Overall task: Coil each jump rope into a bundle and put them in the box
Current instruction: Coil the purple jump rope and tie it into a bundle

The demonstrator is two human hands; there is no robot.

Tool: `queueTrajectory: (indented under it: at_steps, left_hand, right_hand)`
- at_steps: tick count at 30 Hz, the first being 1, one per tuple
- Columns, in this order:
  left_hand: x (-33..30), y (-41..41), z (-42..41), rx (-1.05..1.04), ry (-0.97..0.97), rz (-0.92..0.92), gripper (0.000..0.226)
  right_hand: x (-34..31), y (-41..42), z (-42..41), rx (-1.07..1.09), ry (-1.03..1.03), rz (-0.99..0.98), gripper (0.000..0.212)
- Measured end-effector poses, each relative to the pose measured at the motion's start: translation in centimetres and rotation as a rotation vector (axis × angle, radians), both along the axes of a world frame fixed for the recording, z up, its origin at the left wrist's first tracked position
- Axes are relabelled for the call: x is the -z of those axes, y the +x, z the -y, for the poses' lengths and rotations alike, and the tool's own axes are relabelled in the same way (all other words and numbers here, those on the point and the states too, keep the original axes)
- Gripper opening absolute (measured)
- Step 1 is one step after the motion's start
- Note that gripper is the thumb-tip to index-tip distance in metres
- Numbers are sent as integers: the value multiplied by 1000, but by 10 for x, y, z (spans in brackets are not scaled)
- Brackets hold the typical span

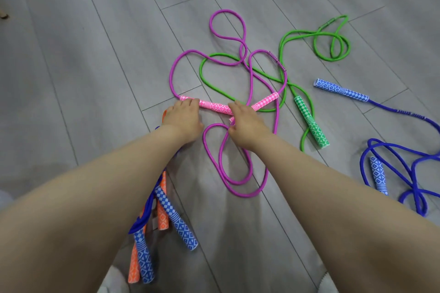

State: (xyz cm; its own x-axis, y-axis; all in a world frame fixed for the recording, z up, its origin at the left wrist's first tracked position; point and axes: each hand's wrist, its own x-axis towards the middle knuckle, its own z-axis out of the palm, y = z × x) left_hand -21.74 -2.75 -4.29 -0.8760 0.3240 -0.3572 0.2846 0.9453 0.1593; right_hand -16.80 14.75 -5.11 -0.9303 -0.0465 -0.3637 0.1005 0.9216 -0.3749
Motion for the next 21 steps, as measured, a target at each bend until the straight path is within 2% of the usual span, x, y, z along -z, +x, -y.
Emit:
queueTrajectory:
  at_steps: [4, 11, 17, 19, 21]
  left_hand:
    - [6, -8, -14, -157, 83, 139, 59]
    - [10, -8, -27, -356, 263, 237, 63]
    - [7, -10, -22, -993, 753, 237, 61]
    - [-3, -10, -20, -1098, 965, 196, 42]
    - [-20, -6, -22, -1073, 1138, 200, 20]
  right_hand:
    - [14, -9, 4, -108, 168, -20, 55]
    - [26, -10, 16, -119, 354, -57, 35]
    - [14, 14, 28, 56, -114, -59, 24]
    - [6, 25, 27, 39, -196, -35, 21]
    - [-7, 33, 25, 21, -218, -3, 22]
